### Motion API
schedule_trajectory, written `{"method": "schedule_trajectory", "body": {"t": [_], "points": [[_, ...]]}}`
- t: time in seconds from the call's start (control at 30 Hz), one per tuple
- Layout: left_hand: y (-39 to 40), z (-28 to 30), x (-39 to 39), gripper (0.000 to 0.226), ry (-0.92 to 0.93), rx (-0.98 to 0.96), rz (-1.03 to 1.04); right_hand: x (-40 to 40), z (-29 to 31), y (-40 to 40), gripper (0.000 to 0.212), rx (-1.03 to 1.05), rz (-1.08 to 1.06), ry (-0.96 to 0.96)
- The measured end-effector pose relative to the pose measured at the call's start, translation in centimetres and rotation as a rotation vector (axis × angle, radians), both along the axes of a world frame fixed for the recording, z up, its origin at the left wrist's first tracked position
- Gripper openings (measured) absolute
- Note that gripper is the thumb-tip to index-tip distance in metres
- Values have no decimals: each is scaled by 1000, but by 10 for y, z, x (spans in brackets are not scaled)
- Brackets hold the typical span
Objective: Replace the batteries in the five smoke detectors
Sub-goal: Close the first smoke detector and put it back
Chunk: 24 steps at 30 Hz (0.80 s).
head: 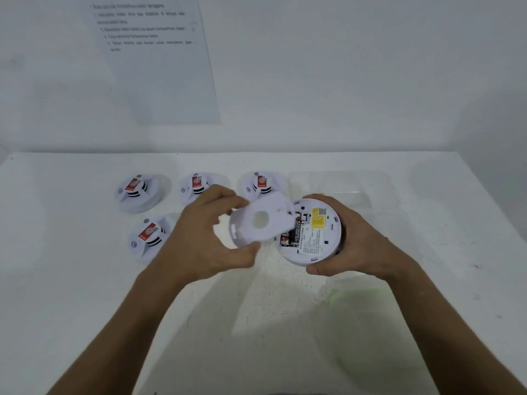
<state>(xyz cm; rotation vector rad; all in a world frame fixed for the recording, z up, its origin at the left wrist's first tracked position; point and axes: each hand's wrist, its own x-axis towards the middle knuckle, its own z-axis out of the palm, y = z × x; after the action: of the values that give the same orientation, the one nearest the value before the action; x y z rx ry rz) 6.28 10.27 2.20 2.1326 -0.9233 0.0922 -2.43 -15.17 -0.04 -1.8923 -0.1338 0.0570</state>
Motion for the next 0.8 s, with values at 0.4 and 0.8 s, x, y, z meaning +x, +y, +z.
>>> {"method": "schedule_trajectory", "body": {"t": [0.4,0.8], "points": [[-32,9,-2,57,61,116,-199,4,2,6,97,-20,10,0],[-28,12,-4,71,130,258,-192,5,0,12,94,-52,24,15]]}}
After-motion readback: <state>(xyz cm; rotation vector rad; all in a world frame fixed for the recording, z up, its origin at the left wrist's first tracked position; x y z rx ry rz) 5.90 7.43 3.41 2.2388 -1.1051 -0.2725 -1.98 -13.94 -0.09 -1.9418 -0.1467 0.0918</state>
